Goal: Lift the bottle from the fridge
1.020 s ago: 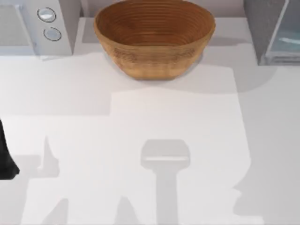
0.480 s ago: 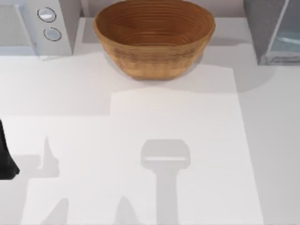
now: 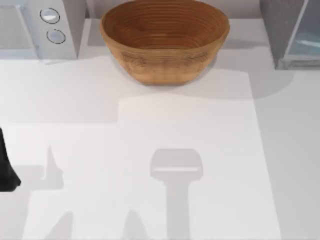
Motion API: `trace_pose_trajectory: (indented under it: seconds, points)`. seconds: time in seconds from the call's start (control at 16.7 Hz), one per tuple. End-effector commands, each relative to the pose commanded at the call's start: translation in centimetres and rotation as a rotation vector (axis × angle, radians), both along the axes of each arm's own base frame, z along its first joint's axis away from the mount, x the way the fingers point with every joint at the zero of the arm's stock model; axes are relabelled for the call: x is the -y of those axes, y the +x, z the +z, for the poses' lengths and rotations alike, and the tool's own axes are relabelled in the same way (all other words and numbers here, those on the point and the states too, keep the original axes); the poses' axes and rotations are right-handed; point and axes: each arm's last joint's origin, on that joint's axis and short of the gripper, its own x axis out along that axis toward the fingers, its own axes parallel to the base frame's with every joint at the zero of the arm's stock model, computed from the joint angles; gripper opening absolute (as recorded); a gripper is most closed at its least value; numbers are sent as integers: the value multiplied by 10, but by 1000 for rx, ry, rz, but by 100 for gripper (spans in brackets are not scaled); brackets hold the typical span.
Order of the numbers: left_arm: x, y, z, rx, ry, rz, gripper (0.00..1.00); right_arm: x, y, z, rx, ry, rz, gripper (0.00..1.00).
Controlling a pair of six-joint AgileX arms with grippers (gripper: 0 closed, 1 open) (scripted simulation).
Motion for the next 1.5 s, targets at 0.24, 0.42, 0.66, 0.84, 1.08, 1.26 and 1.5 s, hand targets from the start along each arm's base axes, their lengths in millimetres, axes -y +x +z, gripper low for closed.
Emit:
trace_pose_trajectory:
  seconds: [0.24,0.42,0.66,0.84,1.08,1.26,1.5]
  points:
    - [0,0,0,0,0,0,100,8,60,-3,7,-7,-7,100]
    - [0,0,0,0,0,0,100,6,119,-2,25,-11,-10,100]
    - [0,0,0,0,0,0,100,-12,173,-2,21,-5,-9,100]
    - [0,0,0,0,0,0,100,-20,187,-3,12,-3,-9,100]
    - [0,0,0,0,0,0,100,-18,186,-1,17,-4,-11,100]
    - [0,0,0,0,0,0,100,-18,195,-5,7,-2,-9,100]
    - [0,0,0,0,0,0,100,-18,231,-2,21,-4,-9,100]
